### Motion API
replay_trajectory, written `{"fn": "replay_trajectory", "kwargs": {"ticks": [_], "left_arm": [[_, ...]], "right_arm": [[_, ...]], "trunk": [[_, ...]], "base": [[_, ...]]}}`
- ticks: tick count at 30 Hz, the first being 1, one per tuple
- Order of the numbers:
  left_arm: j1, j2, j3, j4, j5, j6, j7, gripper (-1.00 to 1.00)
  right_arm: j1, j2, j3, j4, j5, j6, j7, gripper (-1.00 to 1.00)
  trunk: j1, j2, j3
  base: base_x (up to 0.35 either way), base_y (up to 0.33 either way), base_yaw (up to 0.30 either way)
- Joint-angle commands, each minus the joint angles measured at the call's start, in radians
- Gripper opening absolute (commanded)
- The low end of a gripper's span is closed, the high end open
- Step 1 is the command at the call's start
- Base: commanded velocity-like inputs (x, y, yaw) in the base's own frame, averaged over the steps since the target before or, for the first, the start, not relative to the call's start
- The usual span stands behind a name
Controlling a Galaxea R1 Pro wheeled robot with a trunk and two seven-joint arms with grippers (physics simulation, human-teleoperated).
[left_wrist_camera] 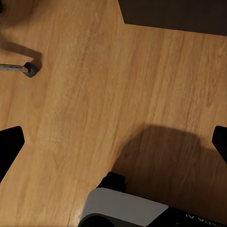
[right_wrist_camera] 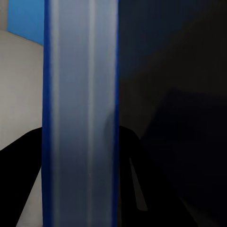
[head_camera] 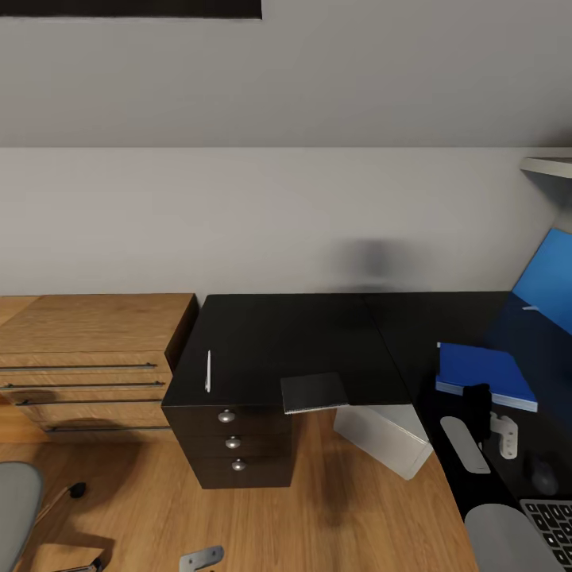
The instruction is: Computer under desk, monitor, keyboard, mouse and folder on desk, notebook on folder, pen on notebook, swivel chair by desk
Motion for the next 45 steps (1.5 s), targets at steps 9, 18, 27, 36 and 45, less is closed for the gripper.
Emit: {"fn": "replay_trajectory", "kwargs": {"ticks": [9, 18, 27, 36, 45], "left_arm": [[-0.001, 0.001, -0.004, -0.003, 0.011, 0.001, 0.009, 1.00], [-0.001, 0.001, -0.004, -0.002, 0.013, 0.001, 0.009, 1.00], [-0.001, 0.000, -0.004, -0.002, 0.013, 0.001, 0.009, 1.00], [-0.001, 0.001, -0.004, -0.002, 0.013, 0.002, 0.008, 1.00], [-0.001, 0.001, -0.004, -0.002, 0.012, 0.001, 0.008, 1.00]], "right_arm": [[-0.001, 0.001, 0.000, -0.007, 0.000, -0.010, 0.002, -1.00], [-0.001, 0.000, 0.000, -0.007, 0.000, -0.012, 0.002, -1.00], [-0.001, -0.003, -0.001, -0.007, 0.001, -0.009, -0.003, -1.00], [-0.001, -0.022, -0.032, -0.006, -0.001, -0.007, -0.005, -1.00], [-0.001, -0.028, -0.050, -0.006, -0.002, -0.005, -0.005, -1.00]], "trunk": [[0.027, -0.050, -0.023], [0.061, -0.113, -0.051], [0.088, -0.162, -0.073], [0.088, -0.162, -0.073], [0.088, -0.162, -0.073]], "base": [[0.000, 0.000, 0.000], [0.000, 0.000, 0.000], [0.000, 0.000, 0.000], [0.000, 0.000, 0.000], [0.000, 0.000, 0.000]]}}
